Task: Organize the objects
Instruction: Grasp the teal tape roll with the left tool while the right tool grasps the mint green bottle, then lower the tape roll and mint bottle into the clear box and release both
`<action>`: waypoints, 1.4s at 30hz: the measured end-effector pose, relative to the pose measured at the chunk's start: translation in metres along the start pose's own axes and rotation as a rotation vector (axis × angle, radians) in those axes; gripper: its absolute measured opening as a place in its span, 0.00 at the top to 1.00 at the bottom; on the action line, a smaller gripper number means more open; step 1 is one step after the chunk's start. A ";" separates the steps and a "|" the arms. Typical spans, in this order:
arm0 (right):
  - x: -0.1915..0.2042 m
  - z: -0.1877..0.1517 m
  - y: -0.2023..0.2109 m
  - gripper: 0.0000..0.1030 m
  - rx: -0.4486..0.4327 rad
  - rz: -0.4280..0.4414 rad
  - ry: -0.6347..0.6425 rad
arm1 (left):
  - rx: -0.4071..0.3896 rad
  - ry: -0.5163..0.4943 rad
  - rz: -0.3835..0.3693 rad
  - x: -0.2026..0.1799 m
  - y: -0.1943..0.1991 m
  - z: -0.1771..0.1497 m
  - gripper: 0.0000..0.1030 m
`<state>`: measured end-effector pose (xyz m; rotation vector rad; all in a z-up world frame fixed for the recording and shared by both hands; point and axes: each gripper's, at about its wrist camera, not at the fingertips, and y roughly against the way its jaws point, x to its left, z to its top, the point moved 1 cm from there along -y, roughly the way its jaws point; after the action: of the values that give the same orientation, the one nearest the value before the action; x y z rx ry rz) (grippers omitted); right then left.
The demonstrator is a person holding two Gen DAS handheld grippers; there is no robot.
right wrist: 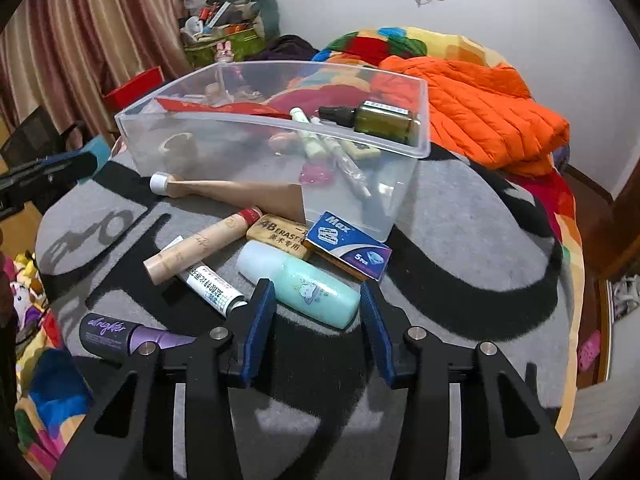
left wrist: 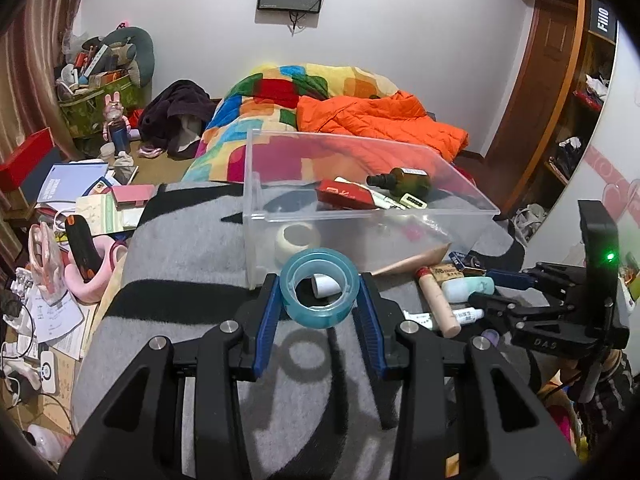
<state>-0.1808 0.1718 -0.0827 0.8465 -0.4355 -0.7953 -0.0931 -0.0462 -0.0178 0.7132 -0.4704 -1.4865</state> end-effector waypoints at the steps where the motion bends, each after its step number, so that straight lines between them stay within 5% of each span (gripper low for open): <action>1: 0.001 0.001 -0.001 0.60 0.005 -0.006 0.021 | -0.001 -0.004 -0.001 -0.002 0.000 0.001 0.63; 10: 0.021 0.014 -0.008 0.60 0.058 -0.036 0.214 | -0.032 -0.058 -0.001 -0.013 0.002 0.020 0.63; 13: 0.021 0.015 -0.007 0.60 0.092 0.038 0.209 | -0.047 -0.065 0.009 -0.015 0.001 0.030 0.63; 17: 0.023 0.005 0.002 0.73 0.122 0.129 0.199 | -0.050 -0.056 -0.005 -0.011 -0.001 0.038 0.63; 22: 0.027 0.007 0.006 0.73 0.102 0.074 0.208 | -0.042 -0.052 -0.012 -0.011 -0.006 0.041 0.63; 28: 0.031 0.021 -0.013 0.70 0.119 0.118 0.206 | -0.043 -0.060 0.000 -0.010 -0.006 0.044 0.63; 36: 0.039 0.013 0.006 0.78 0.071 0.137 0.192 | -0.058 -0.071 0.023 -0.005 -0.014 0.063 0.63; 42: 0.030 0.026 0.051 0.78 -0.054 0.138 0.131 | -0.033 -0.061 0.031 0.001 -0.036 0.076 0.63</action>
<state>-0.1557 0.1564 -0.0253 0.8045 -0.3508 -0.6176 -0.1711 -0.0554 0.0119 0.6337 -0.5005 -1.4867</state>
